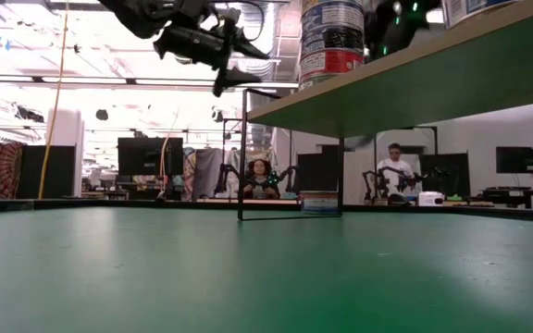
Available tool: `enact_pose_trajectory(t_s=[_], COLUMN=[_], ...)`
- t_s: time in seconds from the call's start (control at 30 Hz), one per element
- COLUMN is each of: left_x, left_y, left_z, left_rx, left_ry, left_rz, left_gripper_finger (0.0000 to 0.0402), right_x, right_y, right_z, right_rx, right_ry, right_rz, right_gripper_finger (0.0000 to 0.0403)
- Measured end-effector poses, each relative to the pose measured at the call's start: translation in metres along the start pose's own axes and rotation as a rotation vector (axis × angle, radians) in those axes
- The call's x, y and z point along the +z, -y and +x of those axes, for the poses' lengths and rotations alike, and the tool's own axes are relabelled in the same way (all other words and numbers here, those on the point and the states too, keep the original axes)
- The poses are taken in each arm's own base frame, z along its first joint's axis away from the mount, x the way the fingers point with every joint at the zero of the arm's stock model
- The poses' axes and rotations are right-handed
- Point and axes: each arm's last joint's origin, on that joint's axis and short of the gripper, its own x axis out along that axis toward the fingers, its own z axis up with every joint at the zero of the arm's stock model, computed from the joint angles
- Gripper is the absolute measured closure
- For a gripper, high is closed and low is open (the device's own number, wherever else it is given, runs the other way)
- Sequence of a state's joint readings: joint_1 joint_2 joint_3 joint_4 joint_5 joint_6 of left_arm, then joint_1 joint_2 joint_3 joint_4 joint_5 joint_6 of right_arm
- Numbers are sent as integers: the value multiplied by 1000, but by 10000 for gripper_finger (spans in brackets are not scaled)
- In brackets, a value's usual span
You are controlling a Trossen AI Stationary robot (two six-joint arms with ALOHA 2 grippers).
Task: Stack canned seafood by type on shelf
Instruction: Stack the blue tuna can on top of the other blue tuna cans on the shelf
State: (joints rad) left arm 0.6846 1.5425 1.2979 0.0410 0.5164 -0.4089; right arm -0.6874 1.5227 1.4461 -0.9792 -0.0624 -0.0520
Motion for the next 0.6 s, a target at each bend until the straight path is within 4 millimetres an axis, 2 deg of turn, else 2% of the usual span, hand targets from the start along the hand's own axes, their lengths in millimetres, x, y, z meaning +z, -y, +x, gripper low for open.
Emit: enact_pose_trajectory(t_s=[0.13,0.23,0.4,0.6], left_x=[5,10,18,22], left_y=[11,20,32,46], left_z=[23,33,37,40], left_rx=[-122,-133,-82,-156], left_ry=[-42,-28,25,59], left_rz=[25,76,117,13], left_gripper_finger=[152,152,152,152], right_x=[7,8,7,-1], right_y=[-16,-28,-52,-92], right_z=[-38,-67,-116,-155], right_rx=[10,14,14,51], right_ry=[76,152,321,467], right_rz=[-187,-348,-636,-847], right_gripper_finger=[227,242,237,208])
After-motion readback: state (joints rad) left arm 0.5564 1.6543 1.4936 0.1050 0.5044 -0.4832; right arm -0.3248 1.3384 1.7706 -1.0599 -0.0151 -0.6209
